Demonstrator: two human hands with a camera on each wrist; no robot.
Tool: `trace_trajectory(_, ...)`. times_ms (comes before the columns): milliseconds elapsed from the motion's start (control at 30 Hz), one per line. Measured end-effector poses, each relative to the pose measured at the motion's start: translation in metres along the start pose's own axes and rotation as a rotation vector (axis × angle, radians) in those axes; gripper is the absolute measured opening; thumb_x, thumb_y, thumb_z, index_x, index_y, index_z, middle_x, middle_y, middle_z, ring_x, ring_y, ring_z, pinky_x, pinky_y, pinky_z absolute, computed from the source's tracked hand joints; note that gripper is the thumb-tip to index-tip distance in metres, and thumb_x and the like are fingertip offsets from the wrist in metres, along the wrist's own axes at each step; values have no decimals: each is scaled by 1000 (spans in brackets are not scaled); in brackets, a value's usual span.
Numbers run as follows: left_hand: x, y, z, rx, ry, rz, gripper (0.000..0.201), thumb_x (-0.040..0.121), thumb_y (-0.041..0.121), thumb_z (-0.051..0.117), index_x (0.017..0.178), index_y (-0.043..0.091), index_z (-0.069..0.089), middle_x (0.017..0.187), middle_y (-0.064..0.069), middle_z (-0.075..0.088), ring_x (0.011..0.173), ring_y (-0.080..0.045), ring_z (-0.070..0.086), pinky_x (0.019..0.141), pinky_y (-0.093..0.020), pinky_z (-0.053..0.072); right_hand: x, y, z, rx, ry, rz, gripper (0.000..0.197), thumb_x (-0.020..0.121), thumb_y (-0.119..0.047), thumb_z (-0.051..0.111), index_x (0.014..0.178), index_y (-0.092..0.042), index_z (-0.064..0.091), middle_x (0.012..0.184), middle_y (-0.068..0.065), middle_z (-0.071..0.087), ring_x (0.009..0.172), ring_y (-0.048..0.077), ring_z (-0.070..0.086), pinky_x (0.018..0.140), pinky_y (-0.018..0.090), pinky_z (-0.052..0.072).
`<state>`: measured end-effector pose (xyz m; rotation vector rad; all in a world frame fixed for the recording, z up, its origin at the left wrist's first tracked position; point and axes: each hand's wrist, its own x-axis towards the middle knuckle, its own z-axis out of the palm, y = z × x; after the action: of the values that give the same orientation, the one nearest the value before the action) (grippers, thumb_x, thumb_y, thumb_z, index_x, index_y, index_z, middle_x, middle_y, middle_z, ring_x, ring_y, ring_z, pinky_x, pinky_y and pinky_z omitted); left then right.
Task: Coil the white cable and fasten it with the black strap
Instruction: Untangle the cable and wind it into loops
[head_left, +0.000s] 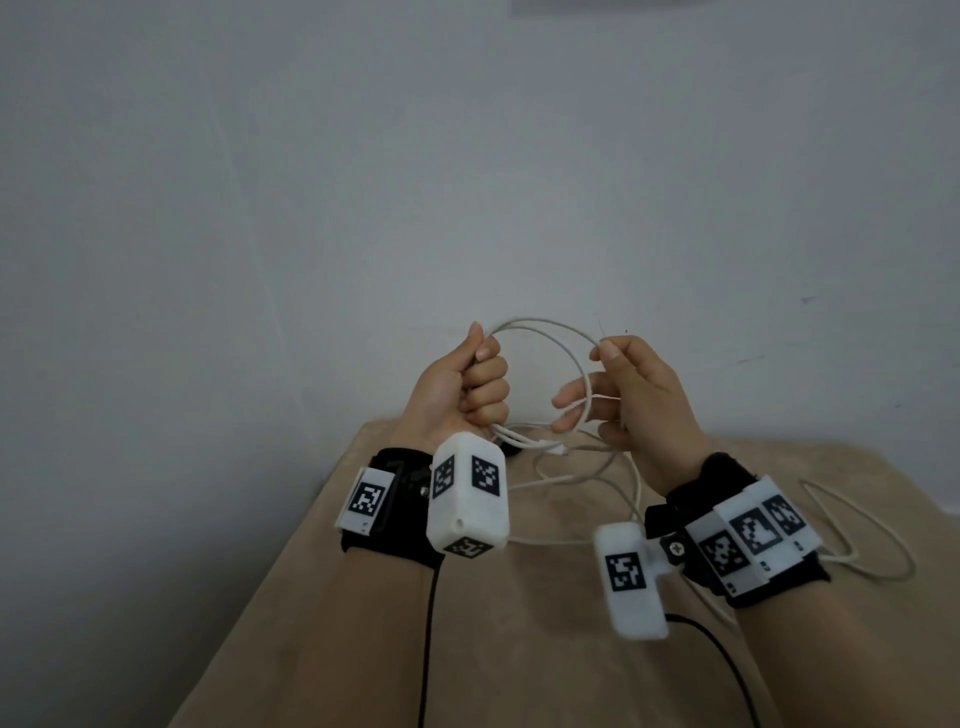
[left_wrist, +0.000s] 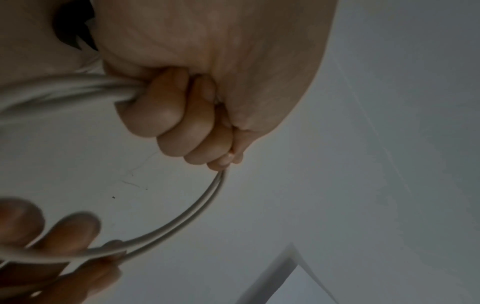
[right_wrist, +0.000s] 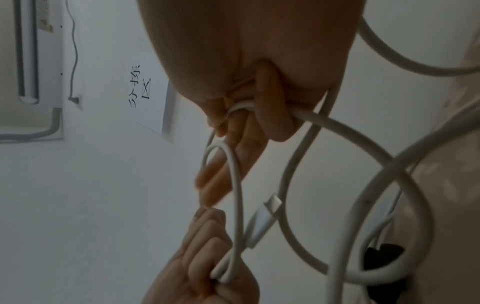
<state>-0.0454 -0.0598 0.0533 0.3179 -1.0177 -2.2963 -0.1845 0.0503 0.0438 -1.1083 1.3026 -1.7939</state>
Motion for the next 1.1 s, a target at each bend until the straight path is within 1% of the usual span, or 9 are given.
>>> trace_trajectory(67,2,-1,0,-28,-16,4,47,100,40,31,60,17,40,39,8,28,40,-7,5,31,-15,13,1,1,-2,-7,19,-4,18,102,-25,36,89,-16,44,55,2,60,44,19,58,37,16,17)
trace_trajectory(167,4,-2,-3,-96,-44,16,51,101,39,31,57,16,45,39,7,29,40,-6,7,33,-16,15,2,3,-5,-10,28,-13,16,100,-21,44,87,-15,50,55,-2,52,47,14,54,37,15,19)
trace_trajectory(400,7,-2,-11,-226,-112,32,54,100,40,32,56,14,49,40,5,32,40,-5,10,37,-15,20,5,6,-11,61,43,-52,16,92,-12,58,97,-2,69,69,4,67,62,11,63,36,15,24)
trace_trajectory(533,8,-3,-12,-239,-157,44,40,89,36,43,58,13,51,41,5,34,40,-5,11,37,-16,23,5,6,-10,44,3,-58,18,92,-15,58,91,-5,72,71,6,63,62,9,57,36,16,21)
trace_trajectory(600,7,-4,-10,-224,-159,38,41,91,37,45,58,13,52,42,5,34,40,-5,12,38,-16,24,6,6,-11,39,12,-68,18,93,-15,57,86,-6,72,68,5,59,59,8,54,37,16,20)
trace_trajectory(667,5,-3,-9,-169,-136,33,45,96,36,44,57,14,52,42,7,33,36,-6,17,40,-16,27,7,6,-13,42,28,-67,19,93,-14,56,85,-6,71,64,2,57,57,7,53,36,16,20)
trace_trajectory(800,-3,1,-6,-17,-67,7,38,88,29,43,56,12,54,42,7,33,35,-8,34,42,-17,34,9,5,-21,24,17,-52,20,93,-13,56,83,-6,72,63,2,56,57,8,53,35,15,22)
trace_trajectory(900,-9,5,-7,122,-38,-52,45,90,37,41,61,8,59,42,5,35,36,-10,38,43,-18,37,8,3,-25,-56,-45,-26,20,92,-13,57,81,-8,73,63,3,57,55,8,52,35,14,24)
trace_trajectory(1100,-10,3,-5,564,-30,-197,50,88,48,41,77,5,63,44,6,34,34,-6,32,41,-18,27,5,-2,-26,-347,-135,-47,19,92,-13,59,85,-3,74,59,-2,57,48,4,49,38,13,27)
